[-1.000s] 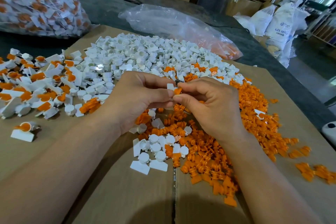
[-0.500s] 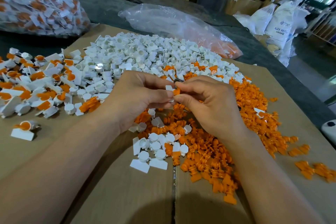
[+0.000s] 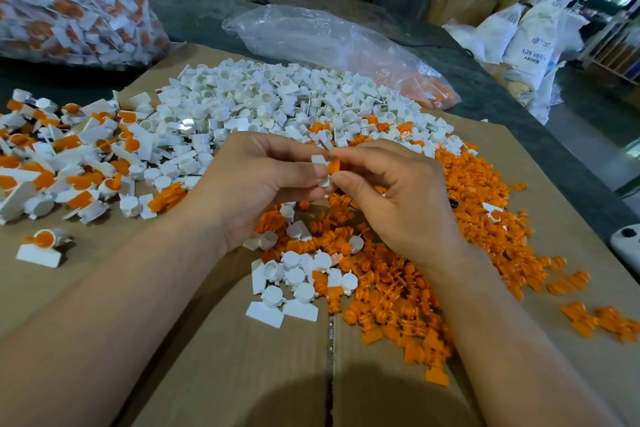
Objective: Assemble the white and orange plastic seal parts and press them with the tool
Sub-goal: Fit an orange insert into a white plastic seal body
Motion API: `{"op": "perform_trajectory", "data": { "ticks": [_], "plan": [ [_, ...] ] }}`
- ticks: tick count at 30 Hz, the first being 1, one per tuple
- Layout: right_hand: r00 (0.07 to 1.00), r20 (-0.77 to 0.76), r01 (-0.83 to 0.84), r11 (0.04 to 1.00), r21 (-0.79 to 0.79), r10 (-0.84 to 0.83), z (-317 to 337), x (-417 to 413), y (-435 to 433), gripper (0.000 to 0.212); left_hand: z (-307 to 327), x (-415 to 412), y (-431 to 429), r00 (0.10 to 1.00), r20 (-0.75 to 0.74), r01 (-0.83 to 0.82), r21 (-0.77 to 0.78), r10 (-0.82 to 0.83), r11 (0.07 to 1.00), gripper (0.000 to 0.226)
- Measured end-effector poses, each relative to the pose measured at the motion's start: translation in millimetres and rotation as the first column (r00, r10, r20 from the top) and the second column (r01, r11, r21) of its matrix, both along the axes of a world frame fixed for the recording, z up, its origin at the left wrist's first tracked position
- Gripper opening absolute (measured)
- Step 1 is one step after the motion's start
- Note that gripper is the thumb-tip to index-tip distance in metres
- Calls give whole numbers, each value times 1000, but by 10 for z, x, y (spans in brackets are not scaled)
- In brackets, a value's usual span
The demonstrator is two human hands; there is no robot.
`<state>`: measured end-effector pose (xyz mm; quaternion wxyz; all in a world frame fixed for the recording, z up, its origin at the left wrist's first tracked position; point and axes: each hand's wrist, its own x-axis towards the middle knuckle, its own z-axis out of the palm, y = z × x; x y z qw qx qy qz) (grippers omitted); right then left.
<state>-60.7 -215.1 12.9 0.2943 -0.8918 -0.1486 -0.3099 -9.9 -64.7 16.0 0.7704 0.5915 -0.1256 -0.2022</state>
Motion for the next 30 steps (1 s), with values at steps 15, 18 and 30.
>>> {"op": "perform_trajectory", "data": {
  "ticks": [15,18,30],
  "plan": [
    [996,87,7,1000,8,-8,-27,13,15,26,17,-4,18,999,-35,14,-31,-15,999,24],
    [994,96,39,997,73,-46,-9,17,-4,26,21,-1,24,999,-44,18,-43,-20,999,27],
    [997,49,51,998,25,-52,-15,9,-3,28,2,-13,12,1000,31,3,-34,-2,999,22]
  ]
}}
